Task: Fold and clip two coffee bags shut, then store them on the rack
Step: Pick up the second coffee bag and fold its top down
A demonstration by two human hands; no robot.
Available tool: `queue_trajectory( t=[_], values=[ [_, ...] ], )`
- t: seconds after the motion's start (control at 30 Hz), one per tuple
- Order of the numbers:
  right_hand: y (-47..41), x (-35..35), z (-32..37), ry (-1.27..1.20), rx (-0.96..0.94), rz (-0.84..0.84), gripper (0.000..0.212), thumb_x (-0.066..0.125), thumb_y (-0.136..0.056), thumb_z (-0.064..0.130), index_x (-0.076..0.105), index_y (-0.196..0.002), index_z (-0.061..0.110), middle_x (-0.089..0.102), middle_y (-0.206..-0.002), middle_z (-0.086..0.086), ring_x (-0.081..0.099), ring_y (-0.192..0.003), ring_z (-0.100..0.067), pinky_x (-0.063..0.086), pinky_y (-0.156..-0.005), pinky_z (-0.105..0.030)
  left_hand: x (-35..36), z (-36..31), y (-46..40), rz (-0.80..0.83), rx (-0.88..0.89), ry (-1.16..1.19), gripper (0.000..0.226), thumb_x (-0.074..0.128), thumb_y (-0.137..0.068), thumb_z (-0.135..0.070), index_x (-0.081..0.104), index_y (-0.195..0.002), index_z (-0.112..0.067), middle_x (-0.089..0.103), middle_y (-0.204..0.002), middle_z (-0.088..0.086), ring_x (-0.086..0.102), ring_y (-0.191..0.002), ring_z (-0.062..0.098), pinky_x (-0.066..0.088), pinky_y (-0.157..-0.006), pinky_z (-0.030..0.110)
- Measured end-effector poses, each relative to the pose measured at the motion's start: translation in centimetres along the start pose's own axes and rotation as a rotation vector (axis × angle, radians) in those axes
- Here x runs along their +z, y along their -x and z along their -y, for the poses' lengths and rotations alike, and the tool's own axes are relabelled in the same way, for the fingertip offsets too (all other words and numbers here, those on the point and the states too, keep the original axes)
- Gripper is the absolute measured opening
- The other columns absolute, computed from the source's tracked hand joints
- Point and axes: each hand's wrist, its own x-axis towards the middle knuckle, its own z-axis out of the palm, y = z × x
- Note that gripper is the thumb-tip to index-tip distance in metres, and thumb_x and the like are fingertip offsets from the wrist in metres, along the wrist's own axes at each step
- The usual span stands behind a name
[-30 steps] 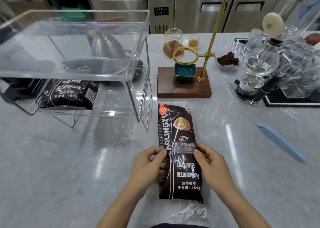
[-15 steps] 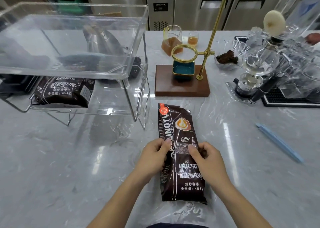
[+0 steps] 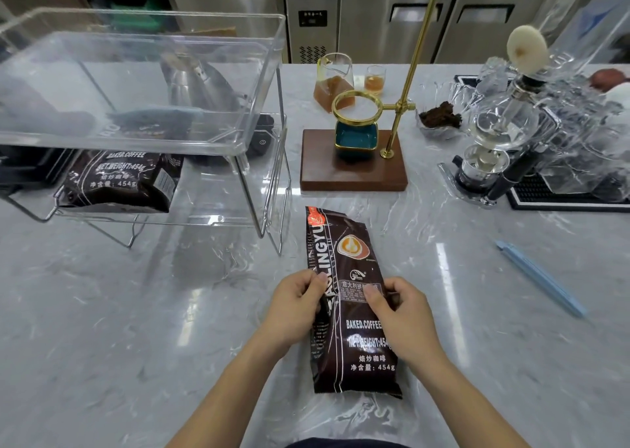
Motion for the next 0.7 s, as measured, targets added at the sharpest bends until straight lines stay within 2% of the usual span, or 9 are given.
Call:
queue_trajectory(
  t=[0.1, 0.23, 0.37, 0.43, 0.5, 0.6, 0.7],
  values=[
    [-0.2, -0.1, 0.1, 0.01, 0.0, 0.01, 0.006, 0.073, -0.089, 0.025, 0.067, -0.087, 0.024, 0.076, -0.08, 0.005, 0.071, -0.067, -0.003, 0.052, -0.06, -0.021, -0.6, 0.1, -0.1, 0.018, 0.008, 0.036, 0.045, 0.05, -0.106, -0.016, 0.046, -0.062, -0.017, 0.043, -0.046, -0.012, 0.036, -0.041, 0.001, 0.03, -0.041, 0.013],
    [-0.3, 0.0, 0.1, 0.023, -0.003, 0.022, 0.007, 0.073, -0.09, 0.023, 0.066, -0.087, 0.023, 0.076, -0.08, 0.005, 0.072, -0.069, -0.009, 0.056, -0.063, -0.027, -1.5, 0.2, -0.2, 0.057, -0.027, 0.044, 0.046, 0.05, -0.106, -0.018, 0.047, -0.061, -0.019, 0.045, -0.047, -0.011, 0.035, -0.04, 0.003, 0.029, -0.04, 0.015],
    [-0.3, 0.2, 0.0, 0.026, -0.011, 0.015, 0.007, 0.073, -0.09, 0.024, 0.067, -0.087, 0.024, 0.076, -0.08, 0.007, 0.071, -0.068, -0.005, 0.053, -0.061, -0.023, -1.6, 0.2, 0.0, 0.066, -0.048, 0.08, 0.04, 0.05, -0.106, -0.019, 0.049, -0.066, -0.015, 0.046, -0.048, -0.008, 0.035, -0.042, 0.007, 0.029, -0.04, 0.018],
    [-0.2, 0.2, -0.1, 0.024, -0.014, 0.0, 0.006, 0.072, -0.09, 0.025, 0.067, -0.087, 0.025, 0.076, -0.08, 0.008, 0.07, -0.068, -0.003, 0.052, -0.061, -0.021, -1.4, 0.0, 0.2, 0.036, -0.054, 0.076, 0.045, 0.052, -0.105, -0.025, 0.051, -0.06, -0.021, 0.046, -0.048, -0.007, 0.038, -0.04, 0.006, 0.032, -0.039, 0.018],
    [-0.2, 0.2, -0.1, 0.025, -0.015, -0.006, 0.006, 0.072, -0.089, 0.026, 0.067, -0.087, 0.025, 0.076, -0.08, 0.008, 0.07, -0.067, -0.002, 0.051, -0.06, -0.019, -1.3, -0.1, 0.5, 0.013, -0.057, -0.003, 0.052, 0.053, -0.104, -0.034, 0.052, -0.053, -0.027, 0.049, -0.046, -0.01, 0.041, -0.038, 0.004, 0.035, -0.04, 0.018],
    [-0.2, 0.2, 0.0, 0.025, -0.021, -0.003, 0.006, 0.073, -0.089, 0.026, 0.067, -0.087, 0.025, 0.076, -0.08, 0.008, 0.071, -0.067, -0.003, 0.053, -0.06, -0.021, -1.3, 0.0, 1.0, 0.032, -0.017, -0.199, 0.048, 0.057, -0.098, -0.047, 0.049, -0.057, -0.024, 0.05, -0.048, -0.013, 0.044, -0.043, 0.006, 0.036, -0.045, 0.02],
    [-0.2, 0.2, 0.0, 0.032, -0.023, -0.005, 0.006, 0.072, -0.089, 0.026, 0.067, -0.087, 0.026, 0.076, -0.08, 0.008, 0.071, -0.068, -0.004, 0.055, -0.062, -0.024, -1.2, 0.2, 1.2, 0.048, 0.055, -0.243, 0.047, 0.057, -0.101, -0.039, 0.046, -0.065, -0.01, 0.05, -0.059, 0.0, 0.044, -0.054, 0.013, 0.034, -0.055, 0.029]
  ],
)
